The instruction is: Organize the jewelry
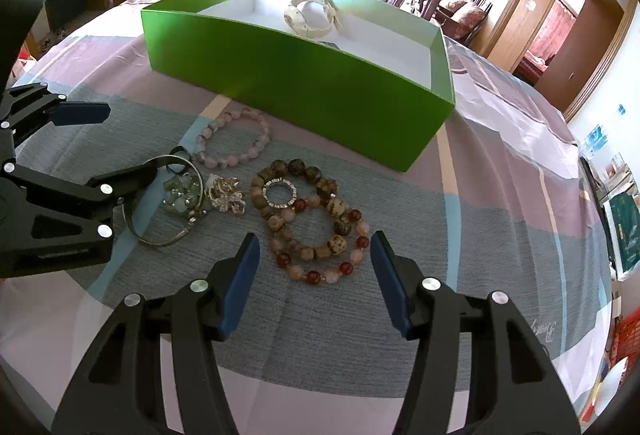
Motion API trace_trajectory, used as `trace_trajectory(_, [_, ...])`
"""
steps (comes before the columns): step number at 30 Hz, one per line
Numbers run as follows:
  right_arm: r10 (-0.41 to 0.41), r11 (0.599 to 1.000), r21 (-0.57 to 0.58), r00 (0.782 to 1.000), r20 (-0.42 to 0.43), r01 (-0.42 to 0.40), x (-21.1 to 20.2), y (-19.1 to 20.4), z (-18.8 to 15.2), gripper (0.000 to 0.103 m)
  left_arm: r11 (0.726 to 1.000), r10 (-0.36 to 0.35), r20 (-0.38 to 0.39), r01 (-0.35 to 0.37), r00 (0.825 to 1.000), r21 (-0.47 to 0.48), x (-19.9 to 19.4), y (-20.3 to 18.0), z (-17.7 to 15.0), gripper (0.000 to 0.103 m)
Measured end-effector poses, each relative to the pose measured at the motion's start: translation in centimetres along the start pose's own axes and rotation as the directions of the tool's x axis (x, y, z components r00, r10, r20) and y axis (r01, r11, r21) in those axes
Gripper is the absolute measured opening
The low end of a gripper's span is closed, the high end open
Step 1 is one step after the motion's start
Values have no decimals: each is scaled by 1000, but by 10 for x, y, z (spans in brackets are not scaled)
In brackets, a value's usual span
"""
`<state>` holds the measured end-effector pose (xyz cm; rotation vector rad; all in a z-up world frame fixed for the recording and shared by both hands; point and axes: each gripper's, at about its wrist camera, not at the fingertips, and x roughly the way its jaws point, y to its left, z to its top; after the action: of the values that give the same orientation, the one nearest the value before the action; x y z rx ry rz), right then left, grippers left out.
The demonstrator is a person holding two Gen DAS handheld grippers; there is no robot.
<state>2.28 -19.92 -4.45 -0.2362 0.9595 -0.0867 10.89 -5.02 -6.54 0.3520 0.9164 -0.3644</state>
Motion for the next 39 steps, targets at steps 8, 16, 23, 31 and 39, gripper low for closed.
trace_trajectory(8, [-7,999,39,1000,-15,7,5,-13,1,57,995,64,-17,-65,998,-73,3,18,3,63])
trace_trajectory(16, [-60,985,160,998,-24,63,7,-45,4,57,990,73,-1,-73,997,-120,-1,29,4,52])
trace_trajectory(23, [-2,985,174,999,-32,7,10,-48,3,55,996,58,-12,-59,998,-70,5,18,4,51])
trace_trajectory(31, [66,989,134,998,-15,-63,8,-33,3,38,997,43,-11,-43,999,-71,6,19,3,50])
trace_trajectory(39, [127,985,116,992,-17,-124,6,-27,2,15,997,33,-10,-33,999,-69,4,18,1,47])
